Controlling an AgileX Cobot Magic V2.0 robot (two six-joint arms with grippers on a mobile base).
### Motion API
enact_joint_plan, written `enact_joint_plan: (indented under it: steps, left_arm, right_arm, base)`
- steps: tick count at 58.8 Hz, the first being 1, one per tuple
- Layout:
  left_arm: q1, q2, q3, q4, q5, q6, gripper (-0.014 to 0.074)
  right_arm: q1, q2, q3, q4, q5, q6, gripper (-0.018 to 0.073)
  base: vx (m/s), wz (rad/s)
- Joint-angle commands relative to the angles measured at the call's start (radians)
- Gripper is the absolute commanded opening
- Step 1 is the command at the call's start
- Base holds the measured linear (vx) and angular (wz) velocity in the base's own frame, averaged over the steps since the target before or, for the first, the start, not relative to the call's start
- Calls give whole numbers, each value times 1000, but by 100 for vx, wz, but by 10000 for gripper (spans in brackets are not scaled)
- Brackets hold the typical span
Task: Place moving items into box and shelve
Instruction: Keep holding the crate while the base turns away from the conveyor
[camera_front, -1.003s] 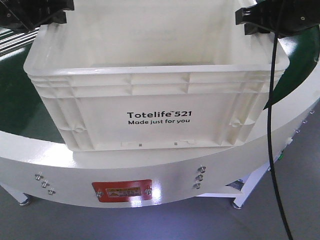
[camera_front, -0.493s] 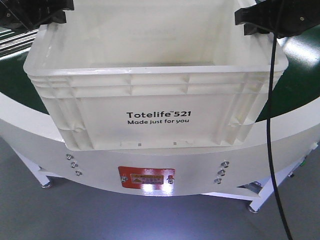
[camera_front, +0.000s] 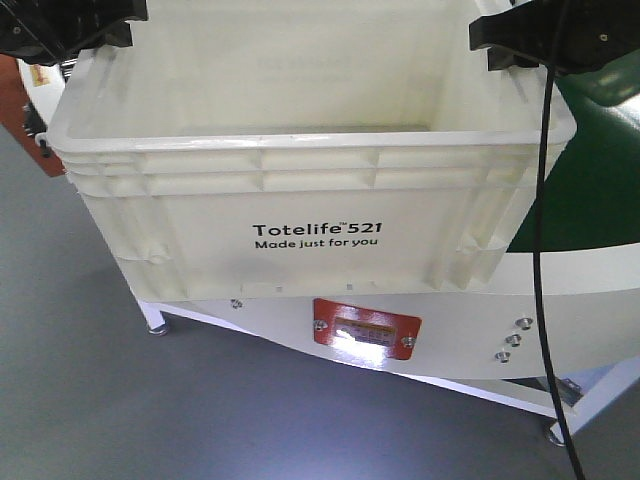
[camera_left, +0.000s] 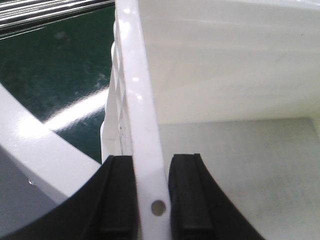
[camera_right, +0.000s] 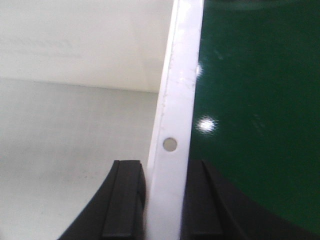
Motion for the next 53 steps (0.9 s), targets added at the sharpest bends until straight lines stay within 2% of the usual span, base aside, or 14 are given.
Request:
enact_joint_plan:
  steps: [1,53]
  left_arm:
    - [-14,-57,-55,-57,-149,15,-16]
    - [-14,-57,-55,-57,-149,15,-16]
  right_arm:
    - [7,-53,-51,54,-152,-13,-13]
    - [7,-53,-51,54,-152,-13,-13]
  base:
    - [-9,34]
    - [-9,34]
